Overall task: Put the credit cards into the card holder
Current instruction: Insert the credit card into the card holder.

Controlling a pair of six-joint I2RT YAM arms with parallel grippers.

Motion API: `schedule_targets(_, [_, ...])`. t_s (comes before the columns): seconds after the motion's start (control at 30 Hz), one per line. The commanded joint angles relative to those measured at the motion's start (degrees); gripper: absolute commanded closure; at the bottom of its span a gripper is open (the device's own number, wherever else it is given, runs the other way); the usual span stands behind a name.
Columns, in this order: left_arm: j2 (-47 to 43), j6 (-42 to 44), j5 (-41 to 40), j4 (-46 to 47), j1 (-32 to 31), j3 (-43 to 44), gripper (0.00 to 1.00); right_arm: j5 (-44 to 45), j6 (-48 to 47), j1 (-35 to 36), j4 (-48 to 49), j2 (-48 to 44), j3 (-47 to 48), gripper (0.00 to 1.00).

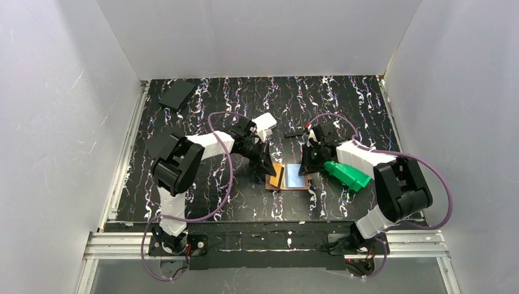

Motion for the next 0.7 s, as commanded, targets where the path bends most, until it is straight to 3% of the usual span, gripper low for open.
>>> schedule_targets(0.0, [1.72, -0.85, 3.94, 1.47, -0.71, 2.41, 1.0, 2.58, -0.99, -0.62, -0.55, 1.71, -1.17, 0.92])
schedule_targets(0.67, [7.24, -1.49, 5.35, 1.47, -1.1, 5.42, 1.0, 3.15, -1.49, -1.42, -0.38, 1.75, -1.58, 0.93])
